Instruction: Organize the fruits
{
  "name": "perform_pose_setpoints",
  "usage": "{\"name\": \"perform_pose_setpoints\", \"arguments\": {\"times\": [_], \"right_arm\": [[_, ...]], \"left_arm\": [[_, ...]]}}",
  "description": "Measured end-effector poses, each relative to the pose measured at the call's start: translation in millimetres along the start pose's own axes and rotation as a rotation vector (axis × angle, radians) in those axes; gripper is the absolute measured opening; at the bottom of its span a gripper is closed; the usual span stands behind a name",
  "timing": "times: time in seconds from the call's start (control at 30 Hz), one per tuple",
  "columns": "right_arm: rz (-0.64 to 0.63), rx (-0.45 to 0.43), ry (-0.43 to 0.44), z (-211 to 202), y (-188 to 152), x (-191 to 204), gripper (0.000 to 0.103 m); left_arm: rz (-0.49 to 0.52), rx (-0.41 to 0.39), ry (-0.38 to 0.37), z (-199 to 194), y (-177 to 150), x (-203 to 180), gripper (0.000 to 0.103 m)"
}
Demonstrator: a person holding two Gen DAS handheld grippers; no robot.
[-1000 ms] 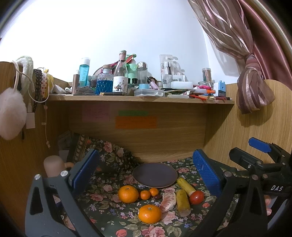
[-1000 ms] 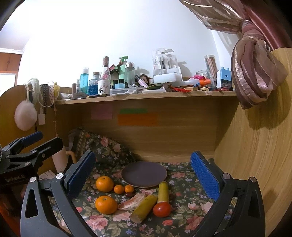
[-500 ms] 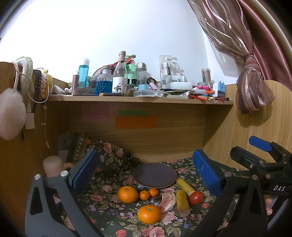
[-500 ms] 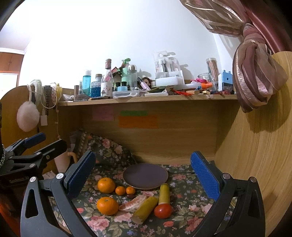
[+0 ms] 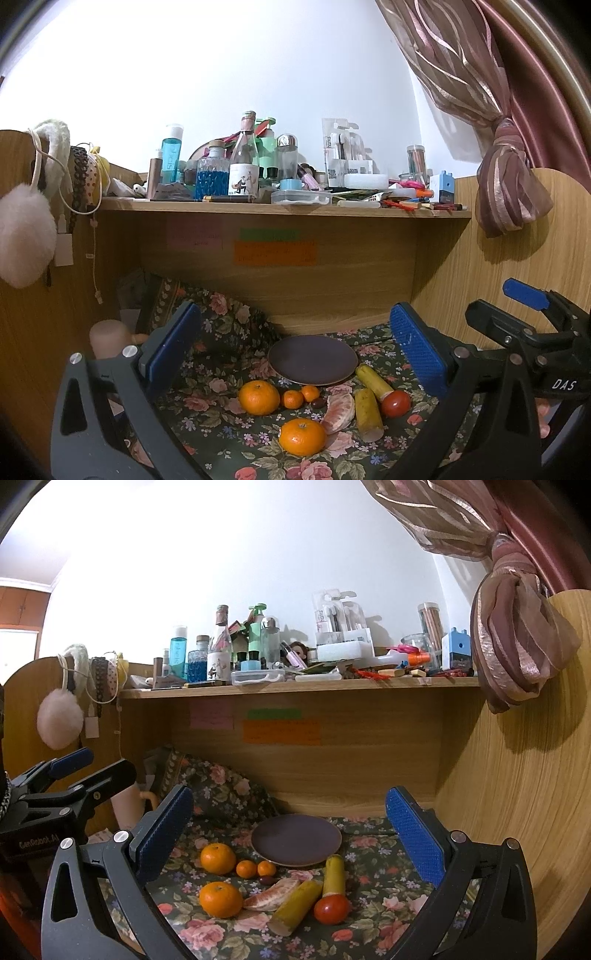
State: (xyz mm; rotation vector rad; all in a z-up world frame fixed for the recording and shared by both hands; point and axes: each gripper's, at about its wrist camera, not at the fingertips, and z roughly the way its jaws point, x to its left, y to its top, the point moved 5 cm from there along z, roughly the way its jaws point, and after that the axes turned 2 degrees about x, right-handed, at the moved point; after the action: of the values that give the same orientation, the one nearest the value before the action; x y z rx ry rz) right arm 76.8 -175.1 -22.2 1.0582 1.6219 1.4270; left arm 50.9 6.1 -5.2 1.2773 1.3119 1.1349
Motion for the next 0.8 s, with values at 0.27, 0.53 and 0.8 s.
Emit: {"name": "perform_pose_setpoints", "arguments": {"times": [0.27, 0.53, 0.8], "right_arm": [[0.002, 0.001, -0.002, -1, 0, 1, 0.103], [0.004, 0.006, -0.004, -1, 0, 1, 0.103], [0.012, 0.053, -0.022, 13, -10, -10, 0.103]], "left_arm": [[-0.004, 0.002, -0.004, -2, 0, 0, 0.103], [-0.001, 0.001, -0.003, -2, 1, -1, 0.103], [0.006, 0.057, -0.034, 17, -8, -4, 0.103]]}}
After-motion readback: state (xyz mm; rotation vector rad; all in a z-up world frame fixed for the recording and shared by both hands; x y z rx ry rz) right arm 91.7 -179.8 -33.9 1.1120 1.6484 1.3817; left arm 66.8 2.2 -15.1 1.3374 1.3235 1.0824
